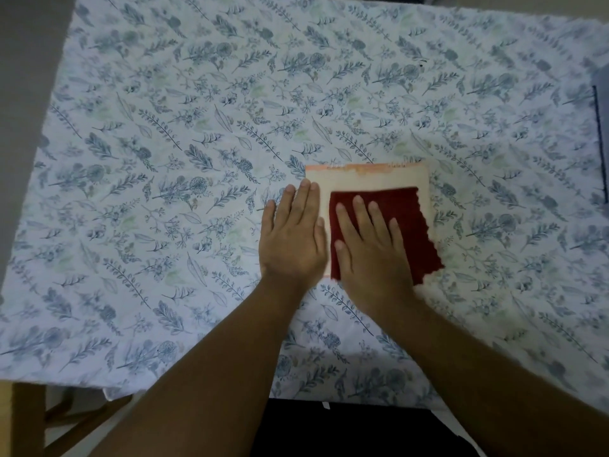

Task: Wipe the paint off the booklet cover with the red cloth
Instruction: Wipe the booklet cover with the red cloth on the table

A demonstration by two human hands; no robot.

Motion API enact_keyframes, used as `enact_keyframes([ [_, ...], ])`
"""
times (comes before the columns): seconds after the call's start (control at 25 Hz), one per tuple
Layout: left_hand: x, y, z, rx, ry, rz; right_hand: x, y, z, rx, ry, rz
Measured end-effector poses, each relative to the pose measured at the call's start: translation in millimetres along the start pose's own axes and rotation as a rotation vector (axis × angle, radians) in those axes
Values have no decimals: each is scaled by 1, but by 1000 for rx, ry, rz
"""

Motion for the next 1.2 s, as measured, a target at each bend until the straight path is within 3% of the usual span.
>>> enact_keyframes([
  [0.12,0,1,2,-15,-12,2,10,4,49,-53,-26,14],
  [0.36,-19,-32,-16,181,-4,-82,-4,-11,-44,21,-1,-25],
  [0.6,-8,-35,-15,171,-40,-110,15,-10,28,-24,12,27],
  [0.8,-10,-36,-17,187,-28,-76,-6,-26,-54,21,18,4],
  [1.0,-8,-38,-20,173,-42,-91,14,-21,41,-25,26,18],
  [1.2,-9,-39,-20,181,5,-68,-8,-35,-55,71,43,-54],
])
Point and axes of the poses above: each hand's wrist, its own z-axis away from the middle knuckle, its own x-axis out of the palm, y = z × x, the point moved 2 cm from there along -z, towards the middle knuckle, and after that the axes turned 1 degree about x, right-handed, at the moved point
